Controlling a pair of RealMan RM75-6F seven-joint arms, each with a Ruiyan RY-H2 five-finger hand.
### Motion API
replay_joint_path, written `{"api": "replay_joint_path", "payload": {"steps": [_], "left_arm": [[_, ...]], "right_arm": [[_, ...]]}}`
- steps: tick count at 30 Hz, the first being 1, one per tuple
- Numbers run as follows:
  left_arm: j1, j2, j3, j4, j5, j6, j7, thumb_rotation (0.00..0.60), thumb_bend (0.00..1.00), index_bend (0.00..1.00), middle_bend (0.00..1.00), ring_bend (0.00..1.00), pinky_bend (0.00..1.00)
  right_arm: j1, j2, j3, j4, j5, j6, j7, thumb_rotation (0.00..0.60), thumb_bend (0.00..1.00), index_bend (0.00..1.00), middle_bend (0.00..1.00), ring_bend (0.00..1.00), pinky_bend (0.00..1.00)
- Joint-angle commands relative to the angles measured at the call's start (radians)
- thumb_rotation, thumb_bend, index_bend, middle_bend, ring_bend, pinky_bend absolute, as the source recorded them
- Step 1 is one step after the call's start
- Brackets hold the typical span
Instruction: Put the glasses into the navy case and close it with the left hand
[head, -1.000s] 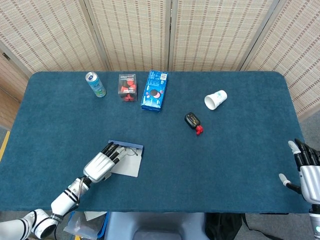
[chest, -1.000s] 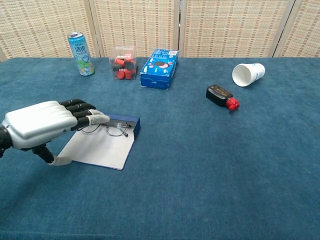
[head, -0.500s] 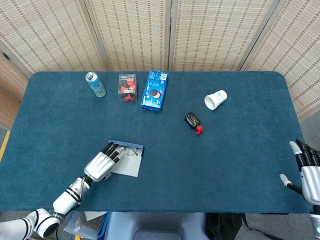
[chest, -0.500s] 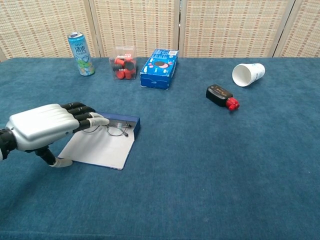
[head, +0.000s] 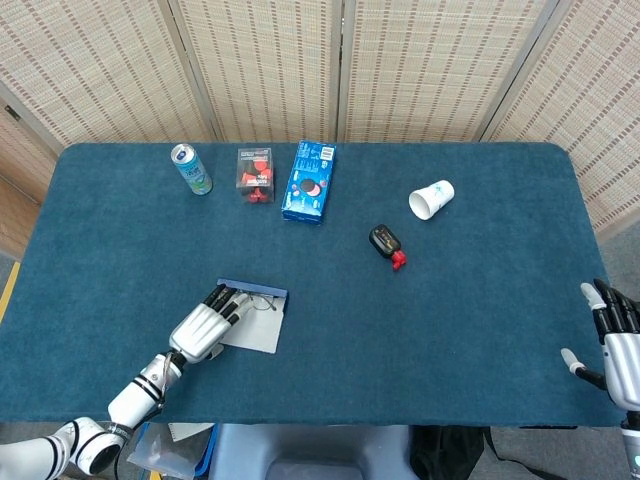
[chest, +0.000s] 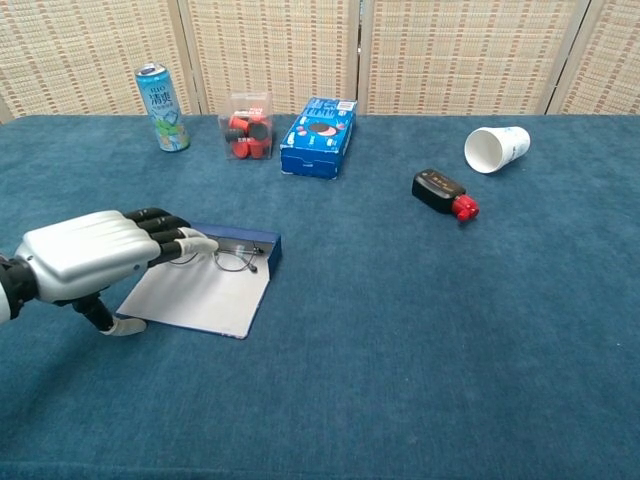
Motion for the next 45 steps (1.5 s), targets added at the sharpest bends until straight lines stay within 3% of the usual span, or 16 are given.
{"api": "replay_joint_path", "payload": {"steps": [1,21,45], "left_arm": [[-0.001,-0.009,-0.008,0.01,0.0,0.006,-0.008,0.6,0.22,0.0,0.0,0.0,0.0],[0.004,-0.075,-0.065,0.092,-0.004,0.068,-0.07,0.6,0.22,0.0,0.0,0.0,0.0],[-0.055,-0.199,-0.211,0.174,-0.129,0.062,-0.11,0.6,0.22,0.0,0.0,0.0,0.0]], "right_arm": [[-0.001,0.0,-0.001,0.0,0.0,0.001,-0.001,0.6,0.19,0.0,0.05,0.08,0.11],[-0.004,-0.003,0.002,0.003,0.003,0.004,0.001,0.6,0.19,0.0,0.05,0.08,0.11],[-0.006,-0.006,0.007,0.02,0.015,0.002,0.022,0.6,0.19,0.0,0.05,0.08,0.11]]}}
